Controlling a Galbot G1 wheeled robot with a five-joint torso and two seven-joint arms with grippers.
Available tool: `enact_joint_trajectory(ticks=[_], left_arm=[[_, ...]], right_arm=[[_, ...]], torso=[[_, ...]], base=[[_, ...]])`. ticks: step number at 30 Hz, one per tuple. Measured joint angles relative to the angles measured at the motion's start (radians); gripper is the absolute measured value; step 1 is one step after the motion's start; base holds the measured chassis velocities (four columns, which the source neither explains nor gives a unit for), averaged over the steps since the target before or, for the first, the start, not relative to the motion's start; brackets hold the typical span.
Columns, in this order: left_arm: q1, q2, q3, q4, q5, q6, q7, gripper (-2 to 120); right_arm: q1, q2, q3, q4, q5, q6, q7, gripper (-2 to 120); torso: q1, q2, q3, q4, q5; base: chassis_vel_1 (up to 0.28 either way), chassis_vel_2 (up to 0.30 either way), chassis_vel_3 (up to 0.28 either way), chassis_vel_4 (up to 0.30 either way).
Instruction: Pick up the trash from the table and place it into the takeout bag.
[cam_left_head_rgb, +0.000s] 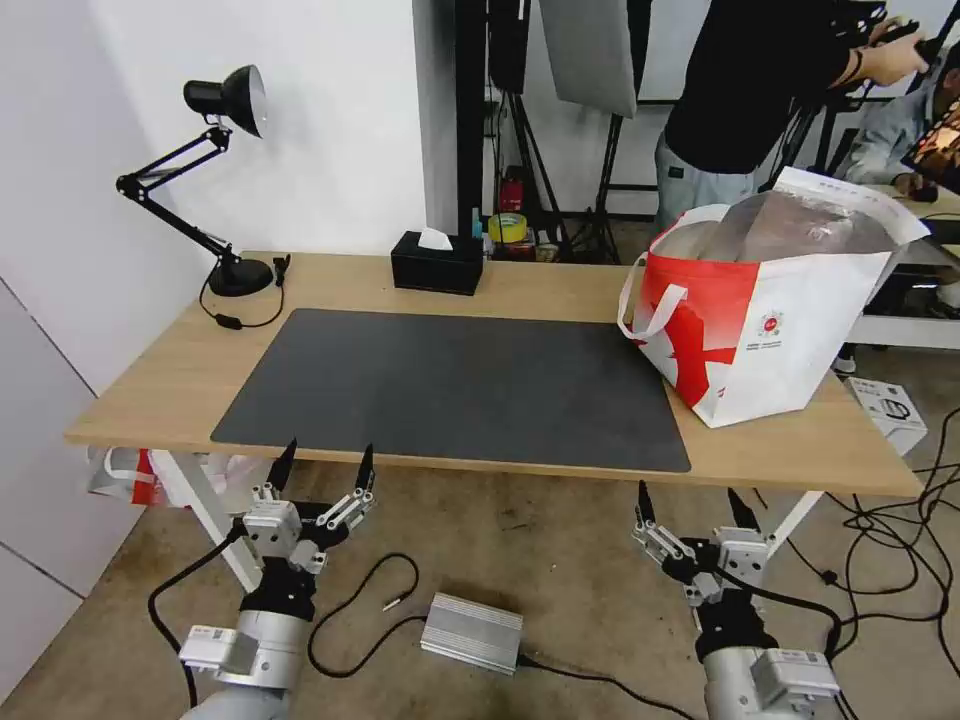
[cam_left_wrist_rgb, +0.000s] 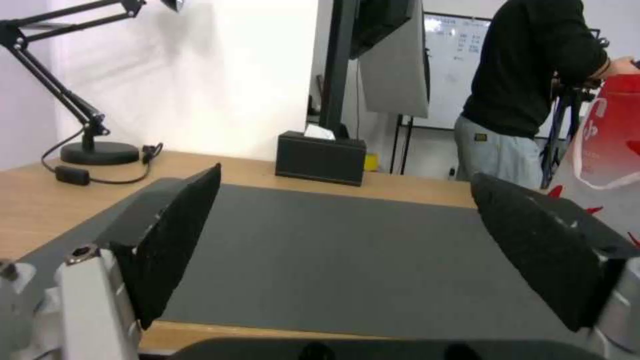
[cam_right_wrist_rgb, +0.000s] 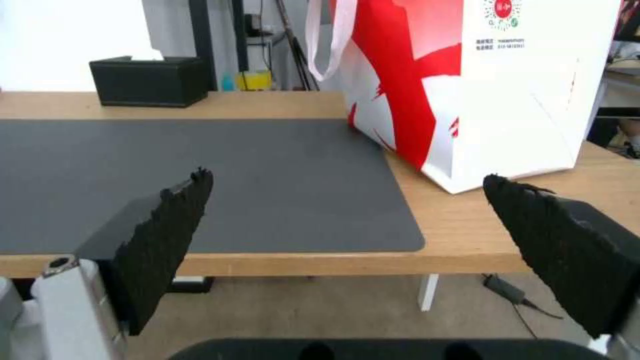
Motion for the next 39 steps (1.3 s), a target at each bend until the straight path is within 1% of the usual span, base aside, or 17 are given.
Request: enact_joint_trajectory(ticks=[39], left_arm=[[-0.002,0.002,0.000,0.001,-0.004,0.000,-0.002,100]], right_arm=[[0.000,0.000,0.000,0.000,0.000,0.000,0.000,100]], torso=[[0.000,0.000,0.000,0.0000,0.0000]], base=[[0.000,0.000,0.000,0.000]])
